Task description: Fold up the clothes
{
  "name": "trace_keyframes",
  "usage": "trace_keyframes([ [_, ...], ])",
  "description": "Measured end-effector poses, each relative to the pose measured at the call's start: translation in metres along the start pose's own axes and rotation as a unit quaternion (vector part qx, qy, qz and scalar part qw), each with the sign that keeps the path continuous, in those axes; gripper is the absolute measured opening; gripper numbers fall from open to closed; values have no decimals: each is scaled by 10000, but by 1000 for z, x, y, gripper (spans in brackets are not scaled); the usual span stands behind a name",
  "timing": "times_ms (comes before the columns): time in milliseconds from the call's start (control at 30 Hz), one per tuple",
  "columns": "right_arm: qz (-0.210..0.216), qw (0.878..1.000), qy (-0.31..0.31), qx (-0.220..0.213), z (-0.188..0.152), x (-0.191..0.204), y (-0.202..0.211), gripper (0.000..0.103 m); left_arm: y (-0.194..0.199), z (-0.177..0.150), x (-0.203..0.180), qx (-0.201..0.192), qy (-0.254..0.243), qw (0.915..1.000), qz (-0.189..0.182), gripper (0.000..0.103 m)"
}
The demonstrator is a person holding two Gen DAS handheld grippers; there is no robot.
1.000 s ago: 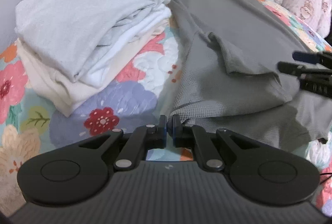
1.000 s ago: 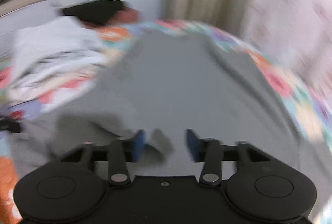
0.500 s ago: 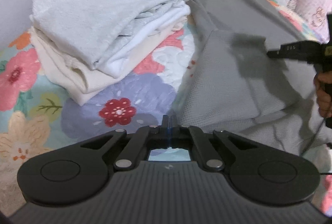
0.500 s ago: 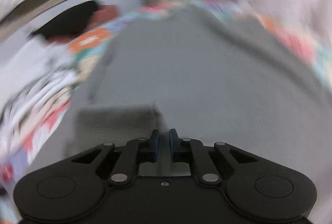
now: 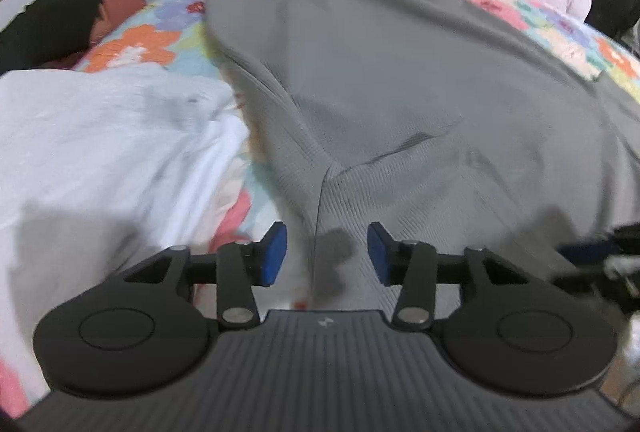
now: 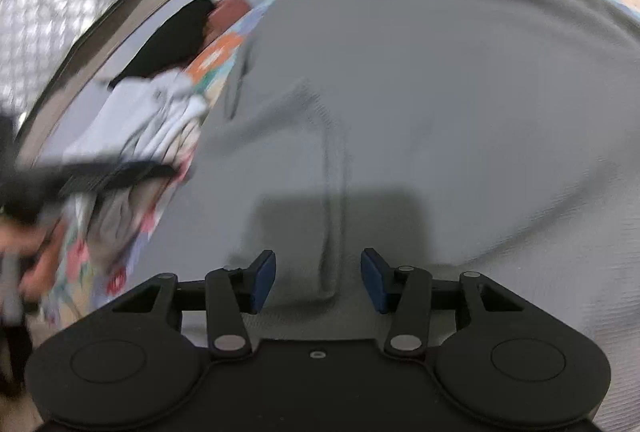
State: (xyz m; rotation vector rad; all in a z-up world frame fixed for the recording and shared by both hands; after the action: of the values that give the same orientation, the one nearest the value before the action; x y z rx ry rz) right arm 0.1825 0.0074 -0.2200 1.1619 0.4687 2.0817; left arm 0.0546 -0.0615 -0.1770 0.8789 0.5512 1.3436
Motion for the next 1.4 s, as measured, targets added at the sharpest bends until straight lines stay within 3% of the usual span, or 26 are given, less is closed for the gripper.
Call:
trace_keyframes([
  [67, -23, 9997, 253, 28, -1, 6, -9, 53, -11, 0, 0, -20, 35, 10000, 44, 41],
  [100, -39, 9993, 378, 35, -1, 10, -15, 53, -14, 0, 0, -44, 69, 9999, 68, 15],
  [133, -66, 9988, 476, 23, 0, 13, -19, 53, -18, 0, 1, -67, 103, 9999, 92, 4],
  [233, -206, 9974, 686, -49, 4, 17, -23, 43, -11, 4, 7, -340, 79, 9985, 411, 4],
  [300, -271, 9960, 854, -55, 0, 19, -20, 36, 5, 3, 14, -462, 357, 9971, 496, 4],
  [433, -373, 9927, 1145, -83, -6, 24, -17, 36, -2, -7, 19, -374, 383, 9955, 776, 7],
  [533, -441, 9903, 1314, -100, -5, 29, -25, 35, -20, -13, 36, -59, 874, 9932, 765, 28],
  [600, -513, 9881, 1445, -108, -3, 33, -31, 17, -19, -13, 47, 14, 1254, 9909, 486, 27],
  [700, -659, 9843, 1636, -68, 0, 35, -30, 13, -8, -13, 51, -84, 1230, 9905, 612, 28],
  [867, -1677, 9652, 2005, -98, -1, 22, -11, 15, 26, -9, 47, -470, 962, 9913, 769, 26],
  [967, -2083, 9584, 1948, -109, -2, 8, 10, 22, 53, -5, 31, -749, 832, 9935, 210, 32],
  [1033, -2048, 9616, 1810, -247, -2, -1, 32, 29, 50, -4, 10, -484, 664, 9962, -288, 34],
  [1067, -2027, 9639, 1695, -333, -1, -8, 44, 38, 43, -5, -2, -282, 537, 9967, -531, 34],
  [1100, -1997, 9676, 1479, -459, 1, -18, 57, 45, 35, -6, -11, -106, 398, 9971, -643, 34],
  [1167, -1928, 9734, 1010, -712, 4, -40, 84, 45, 14, -8, -25, 204, 104, 9975, -669, 34],
  [1267, -1828, 9767, 130, -1117, 8, -80, 123, 46, -9, 6, -17, 147, -148, 9996, -193, 34],
  [1400, -1924, 9681, -549, -1509, 6, -127, 171, 47, -7, 36, -7, -267, 5, 9994, 220, 44],
])
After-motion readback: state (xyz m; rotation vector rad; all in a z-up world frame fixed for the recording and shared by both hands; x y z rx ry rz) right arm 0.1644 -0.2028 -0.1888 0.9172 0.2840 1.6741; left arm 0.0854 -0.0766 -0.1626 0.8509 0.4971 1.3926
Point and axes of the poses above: each gripper's, at about its wrist camera, not at the fingertips, and y roughly against the way its jaws point, x to its left, z to its top, the point moved 9 cm from there along -y, roughly the way its jaws point, and after that the axes turned 11 degrees about z, right-handed, at the moved point
